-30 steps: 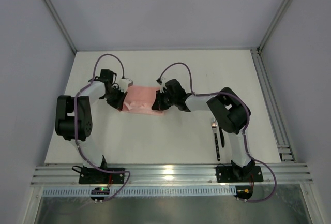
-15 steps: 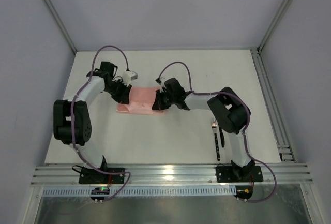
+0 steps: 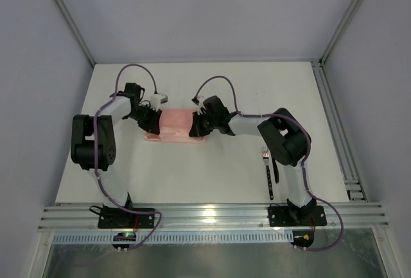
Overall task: Fold the napkin into a case and place the utensils inside
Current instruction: Fold the lower triangle-folded napkin at the center of the board.
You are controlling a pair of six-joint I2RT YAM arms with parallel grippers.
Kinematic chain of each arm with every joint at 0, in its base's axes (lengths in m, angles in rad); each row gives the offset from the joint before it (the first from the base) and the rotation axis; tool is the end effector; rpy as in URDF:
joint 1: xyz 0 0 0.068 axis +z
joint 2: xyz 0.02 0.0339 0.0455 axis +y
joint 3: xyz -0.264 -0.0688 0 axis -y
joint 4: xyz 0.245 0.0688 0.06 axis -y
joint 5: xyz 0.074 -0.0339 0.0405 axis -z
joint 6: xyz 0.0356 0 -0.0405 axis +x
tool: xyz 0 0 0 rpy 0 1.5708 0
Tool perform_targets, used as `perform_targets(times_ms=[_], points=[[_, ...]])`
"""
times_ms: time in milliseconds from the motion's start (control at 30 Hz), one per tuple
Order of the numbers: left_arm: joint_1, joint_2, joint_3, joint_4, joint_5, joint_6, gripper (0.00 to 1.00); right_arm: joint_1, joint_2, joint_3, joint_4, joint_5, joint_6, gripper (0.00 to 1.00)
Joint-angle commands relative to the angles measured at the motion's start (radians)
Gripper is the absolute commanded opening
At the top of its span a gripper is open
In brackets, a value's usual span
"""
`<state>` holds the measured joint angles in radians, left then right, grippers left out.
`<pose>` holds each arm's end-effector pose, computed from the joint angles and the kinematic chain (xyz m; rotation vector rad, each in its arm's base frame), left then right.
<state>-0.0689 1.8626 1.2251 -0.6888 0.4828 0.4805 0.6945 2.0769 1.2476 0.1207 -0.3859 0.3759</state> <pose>0.3521 -0.0409 0.1663 0.8251 2.6213 -0.5930 0.3287 0.2912 0.1346 -0.5962 2.3455 0.9705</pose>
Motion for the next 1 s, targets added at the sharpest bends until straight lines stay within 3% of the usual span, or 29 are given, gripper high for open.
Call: perform_targets(times_ms=[0, 67, 167, 433, 600, 967], points=[[0.05, -0.097, 0.02, -0.06, 0.233, 0.075, 0.21, 0.004, 0.012, 0.021, -0.038, -0.007, -0.023, 0.04], [0.102, -0.108, 0.072, -0.113, 0.296, 0.119, 0.25, 0.004, 0.012, 0.021, -0.038, -0.016, -0.026, 0.04], [0.161, -0.071, 0.157, -0.202, 0.271, 0.152, 0.27, 0.005, 0.009, 0.024, -0.039, -0.024, -0.037, 0.04], [0.181, -0.009, 0.094, -0.071, 0.106, 0.287, 0.35, 0.005, 0.025, 0.042, -0.052, -0.025, -0.046, 0.04], [0.179, -0.005, 0.068, -0.018, 0.118, 0.326, 0.39, 0.004, 0.029, 0.045, -0.055, -0.028, -0.046, 0.04], [0.165, 0.086, 0.135, -0.09, 0.134, 0.391, 0.34, 0.005, 0.037, 0.05, -0.069, -0.033, -0.061, 0.04]])
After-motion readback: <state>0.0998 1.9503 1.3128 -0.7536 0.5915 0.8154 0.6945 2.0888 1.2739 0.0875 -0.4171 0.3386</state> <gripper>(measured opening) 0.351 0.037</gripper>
